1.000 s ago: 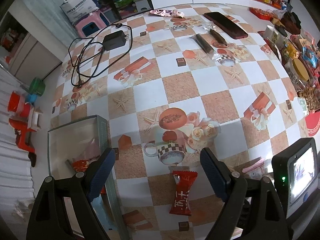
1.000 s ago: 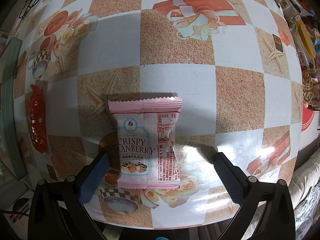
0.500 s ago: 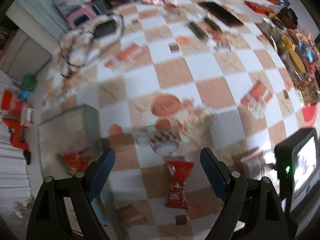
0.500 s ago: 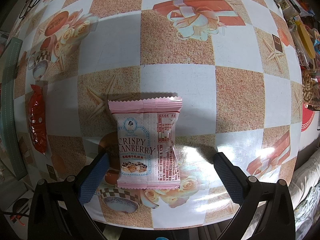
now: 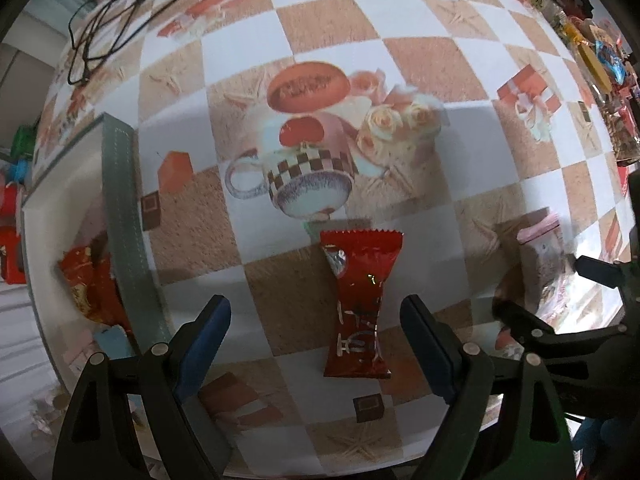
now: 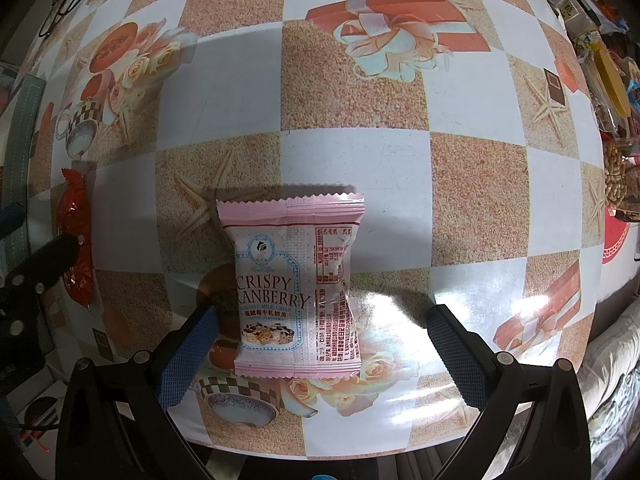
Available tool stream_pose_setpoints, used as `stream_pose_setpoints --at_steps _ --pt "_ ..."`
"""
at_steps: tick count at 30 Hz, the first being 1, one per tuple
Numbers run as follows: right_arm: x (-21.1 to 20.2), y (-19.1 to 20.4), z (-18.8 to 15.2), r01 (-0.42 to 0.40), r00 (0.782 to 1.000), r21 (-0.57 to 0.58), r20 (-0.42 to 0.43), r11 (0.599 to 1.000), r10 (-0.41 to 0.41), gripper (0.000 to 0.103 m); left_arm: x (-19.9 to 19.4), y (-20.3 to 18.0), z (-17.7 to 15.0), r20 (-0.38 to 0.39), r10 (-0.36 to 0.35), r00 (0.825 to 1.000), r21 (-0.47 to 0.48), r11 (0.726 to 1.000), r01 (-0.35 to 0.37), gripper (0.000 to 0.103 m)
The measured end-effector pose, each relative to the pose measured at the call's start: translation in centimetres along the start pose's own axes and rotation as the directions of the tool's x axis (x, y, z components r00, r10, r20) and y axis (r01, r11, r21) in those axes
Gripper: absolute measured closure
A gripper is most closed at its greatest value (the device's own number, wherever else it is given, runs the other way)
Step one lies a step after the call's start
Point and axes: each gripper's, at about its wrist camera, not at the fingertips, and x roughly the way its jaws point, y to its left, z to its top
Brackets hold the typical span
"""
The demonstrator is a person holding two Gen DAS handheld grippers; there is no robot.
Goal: Organize snacks
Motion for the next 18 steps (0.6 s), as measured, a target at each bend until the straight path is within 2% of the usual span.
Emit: stream_pose_setpoints --at_steps 13,18 --pt "0.0 0.0 -0.4 0.000 1.000 -0.001 0.008 1.000 0.000 0.000 2.8 0.3 -0.9 -0.068 -0.014 0.998 -0.037 0.999 0.012 0.014" --pt "0.1 -0.2 0.6 -0.002 1.000 0.020 -0.028 1.000 0.002 0.000 3.3 0.6 -1.6 -0.062 -0.042 0.997 -0.052 0.998 0.039 0.013"
